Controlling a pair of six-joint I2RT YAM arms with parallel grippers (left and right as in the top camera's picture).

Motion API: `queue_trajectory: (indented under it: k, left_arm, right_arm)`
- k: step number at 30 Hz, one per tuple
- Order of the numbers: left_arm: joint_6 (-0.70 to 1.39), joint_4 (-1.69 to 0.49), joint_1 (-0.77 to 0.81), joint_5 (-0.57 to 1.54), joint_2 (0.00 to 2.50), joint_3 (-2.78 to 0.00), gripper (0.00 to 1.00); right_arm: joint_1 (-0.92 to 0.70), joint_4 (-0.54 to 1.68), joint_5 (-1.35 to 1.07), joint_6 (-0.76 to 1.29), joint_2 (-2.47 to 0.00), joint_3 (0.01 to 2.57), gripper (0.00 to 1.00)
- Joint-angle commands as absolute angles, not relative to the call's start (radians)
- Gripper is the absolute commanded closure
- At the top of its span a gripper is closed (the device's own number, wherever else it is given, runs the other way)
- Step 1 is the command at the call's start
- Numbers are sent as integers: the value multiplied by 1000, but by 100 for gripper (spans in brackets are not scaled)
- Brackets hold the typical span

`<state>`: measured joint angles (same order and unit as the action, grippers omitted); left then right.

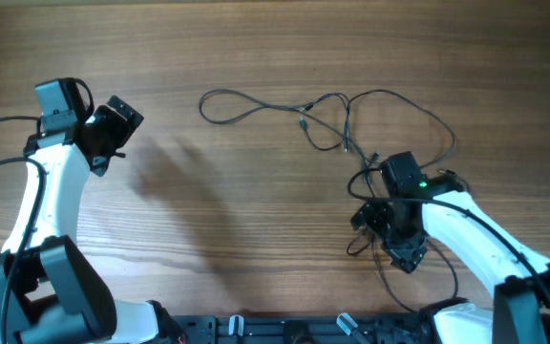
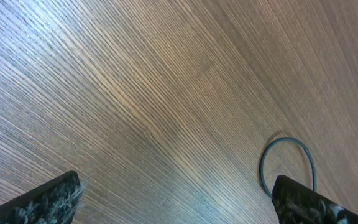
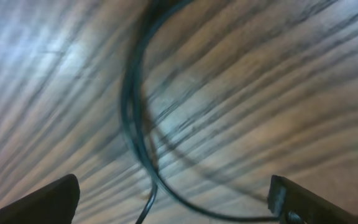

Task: Untangle cables

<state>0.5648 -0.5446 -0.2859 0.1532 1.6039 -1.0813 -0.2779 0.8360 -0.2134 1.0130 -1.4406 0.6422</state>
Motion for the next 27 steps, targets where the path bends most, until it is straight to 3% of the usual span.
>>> queue_trajectory:
  k: [1,2,4,5,7,11,14,20,27]
  left_arm:
    - [557,-542,-284,144,1607,-1079,0]
    - [557,-542,-284,144,1607,-1079,0]
    - [557,-542,-284,144,1607,-1079,0]
    - [557,-542,-284,144,1607,-1079,0]
    - [557,-542,-284,144,1607,-1079,0]
    - [557,-542,-284,144,1607,-1079,0]
    - [557,-542,-284,144,1607,-1079,0]
    - [557,-542,-284,144,1607,-1079,0]
    - [557,-542,-284,144,1607,-1079,0]
  right_arm:
    - [-278,777,-227,1005,-1478,595,20]
    - [-278,758,-227,1005,-1483,590,36]
    - [-278,679,-227,982,-1483,588,85]
    - [-277,599,-227,955,-1482,590,96]
    - [-240,596,-179,883,-1475,643,96]
    - [15,997,71,731,-1392,1045,96]
    - [155,1023,89,504,-1383,1251,96]
    - [463,695,138,274,-1421,1353,95]
    - [617,350,148,-165,-1682,1353,95]
